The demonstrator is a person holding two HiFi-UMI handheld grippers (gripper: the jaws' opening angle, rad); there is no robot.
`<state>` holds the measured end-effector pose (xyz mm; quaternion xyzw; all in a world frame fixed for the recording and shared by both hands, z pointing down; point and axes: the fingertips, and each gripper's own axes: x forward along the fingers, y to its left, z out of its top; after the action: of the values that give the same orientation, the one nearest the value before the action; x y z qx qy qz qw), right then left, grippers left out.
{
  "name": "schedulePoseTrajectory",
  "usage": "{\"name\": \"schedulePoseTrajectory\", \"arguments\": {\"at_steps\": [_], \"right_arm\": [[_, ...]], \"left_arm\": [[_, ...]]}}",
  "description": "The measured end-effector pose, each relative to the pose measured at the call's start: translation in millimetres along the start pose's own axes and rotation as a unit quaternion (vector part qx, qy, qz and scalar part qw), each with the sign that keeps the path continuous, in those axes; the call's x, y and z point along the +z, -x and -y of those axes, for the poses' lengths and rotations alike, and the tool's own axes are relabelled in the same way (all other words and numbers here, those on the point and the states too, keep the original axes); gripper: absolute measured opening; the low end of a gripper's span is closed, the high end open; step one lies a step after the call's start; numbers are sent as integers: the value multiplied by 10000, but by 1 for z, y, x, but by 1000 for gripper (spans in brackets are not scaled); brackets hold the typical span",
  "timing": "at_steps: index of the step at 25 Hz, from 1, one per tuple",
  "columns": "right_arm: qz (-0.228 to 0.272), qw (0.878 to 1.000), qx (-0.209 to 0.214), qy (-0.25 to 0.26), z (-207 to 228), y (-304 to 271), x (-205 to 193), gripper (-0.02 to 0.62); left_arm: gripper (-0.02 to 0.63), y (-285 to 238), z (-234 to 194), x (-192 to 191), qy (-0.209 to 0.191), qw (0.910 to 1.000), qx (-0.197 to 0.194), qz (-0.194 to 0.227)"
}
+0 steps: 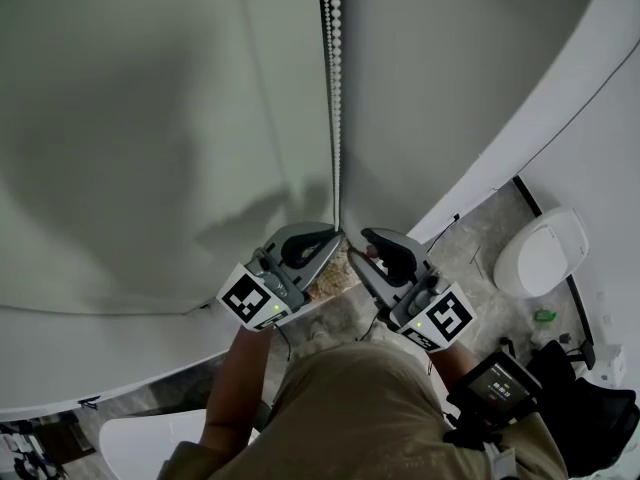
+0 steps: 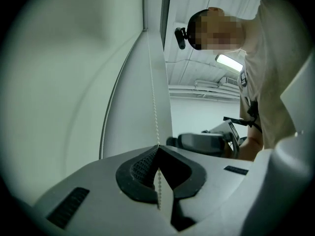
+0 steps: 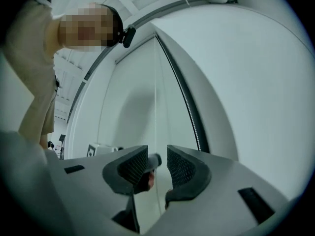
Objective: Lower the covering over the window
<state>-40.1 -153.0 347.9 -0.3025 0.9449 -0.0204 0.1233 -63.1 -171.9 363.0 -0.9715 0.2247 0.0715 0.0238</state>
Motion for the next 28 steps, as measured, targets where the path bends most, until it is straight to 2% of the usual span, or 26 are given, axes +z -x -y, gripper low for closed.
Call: {"name": "schedulePoseTrajectory", "arguments": {"at_steps": [3, 9, 10, 12, 15, 17, 18, 19, 20, 24, 28], "right_arm": [[-37, 9999, 31, 116, 2, -4, 11, 109], [-232, 9989, 244, 313, -13, -19, 16, 107], [-267, 9989, 199, 343, -13, -20, 15, 92], [-310, 9988, 111, 359, -13, -20, 14, 21], [-264, 9991, 87, 312, -16, -17, 13, 14], [-222, 9994, 76, 257, -15, -19, 13, 11], [-210, 9995, 68, 216, -14, -20, 13, 11], [-210, 9996, 54, 182, -11, -20, 13, 11], [-218, 9996, 36, 160, -9, -21, 13, 11], [-229, 9996, -26, 162, 0, -19, 9, 11], [-557, 9984, -29, 123, 4, -19, -19, 11]], "left_arm": [[17, 3, 12, -22, 220, 9997, -43, -31], [15, 1, 32, -27, 408, 9987, -293, -32], [17, 0, 35, -29, 440, 9985, -337, -48], [16, 2, 39, -28, 479, 9981, -384, 31], [17, 7, 43, -25, 395, 9981, -409, 225], [20, 13, 43, -27, 418, 9981, -439, 98], [48, 18, 40, -27, 451, 9980, -449, 72], [107, 23, 36, -24, 463, 9978, -448, 144], [121, 27, 30, -17, 471, 9977, -414, 264], [121, 27, 12, 21, 347, 9971, -167, 660], [121, 10, 11, 59, -13, 9965, -207, 808]]}}
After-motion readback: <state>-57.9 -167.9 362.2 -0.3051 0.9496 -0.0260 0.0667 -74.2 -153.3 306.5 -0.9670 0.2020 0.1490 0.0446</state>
